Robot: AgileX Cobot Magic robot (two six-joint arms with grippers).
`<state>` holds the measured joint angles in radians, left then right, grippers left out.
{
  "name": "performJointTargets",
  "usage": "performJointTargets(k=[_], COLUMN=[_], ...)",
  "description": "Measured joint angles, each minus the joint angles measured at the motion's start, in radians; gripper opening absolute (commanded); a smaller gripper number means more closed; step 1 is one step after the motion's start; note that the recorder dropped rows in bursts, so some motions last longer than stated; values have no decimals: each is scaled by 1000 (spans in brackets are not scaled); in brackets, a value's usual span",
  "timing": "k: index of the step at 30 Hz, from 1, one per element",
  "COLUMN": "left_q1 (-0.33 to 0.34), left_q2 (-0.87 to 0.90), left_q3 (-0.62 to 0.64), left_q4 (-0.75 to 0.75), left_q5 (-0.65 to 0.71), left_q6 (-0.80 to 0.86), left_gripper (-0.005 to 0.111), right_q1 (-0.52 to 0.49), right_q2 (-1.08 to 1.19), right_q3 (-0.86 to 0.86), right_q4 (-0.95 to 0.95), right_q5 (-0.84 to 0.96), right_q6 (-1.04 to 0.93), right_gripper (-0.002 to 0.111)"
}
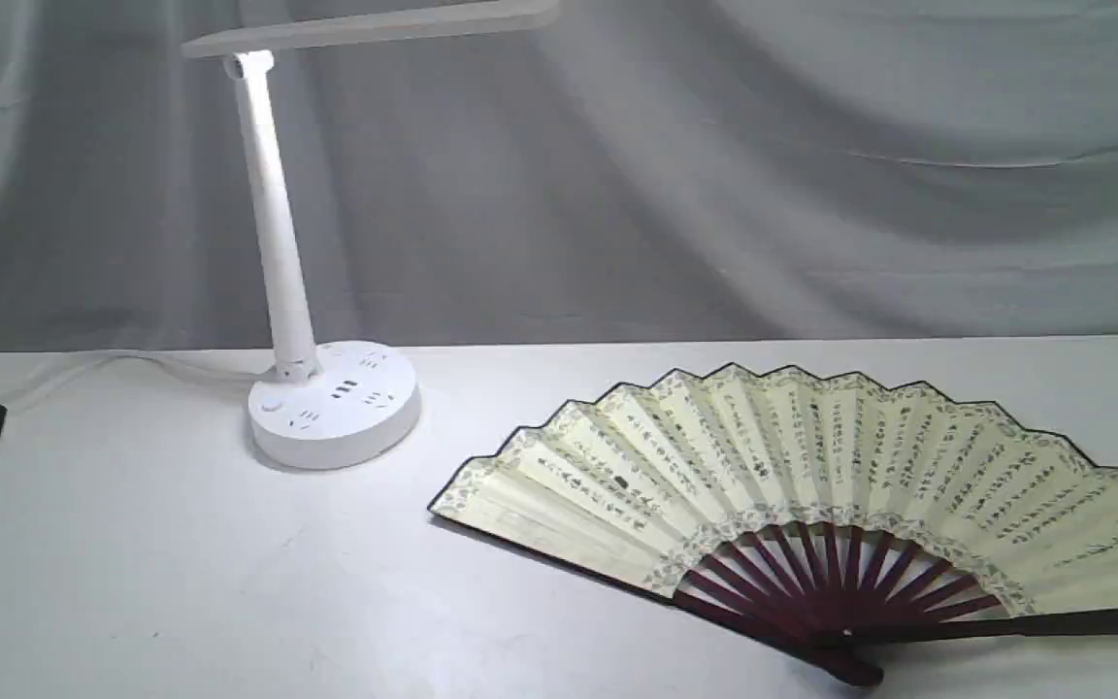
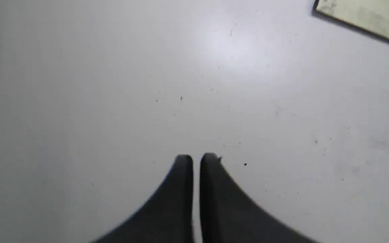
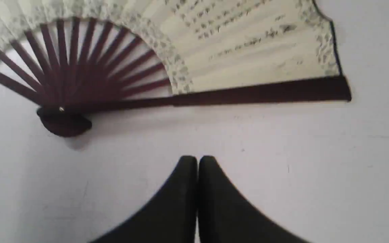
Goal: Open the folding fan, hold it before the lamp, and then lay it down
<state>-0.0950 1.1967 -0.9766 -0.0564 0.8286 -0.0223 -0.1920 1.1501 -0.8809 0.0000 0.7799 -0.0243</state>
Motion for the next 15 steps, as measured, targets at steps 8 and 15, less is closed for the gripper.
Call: performJointTargets(k=[8, 15], left_q1=[0, 0], left_q2=[-255, -493], left_q3=[0, 30], left_q4=[2, 8], left_q5=[-4, -23], left_q6=[0, 0], left_gripper=[0, 0], right_q1=[0, 0], right_q2=[-282, -530], right_q3=[0, 0], right_q4=[0, 0], right_q5=[0, 0], right_q6=[0, -9], right_gripper=[0, 0])
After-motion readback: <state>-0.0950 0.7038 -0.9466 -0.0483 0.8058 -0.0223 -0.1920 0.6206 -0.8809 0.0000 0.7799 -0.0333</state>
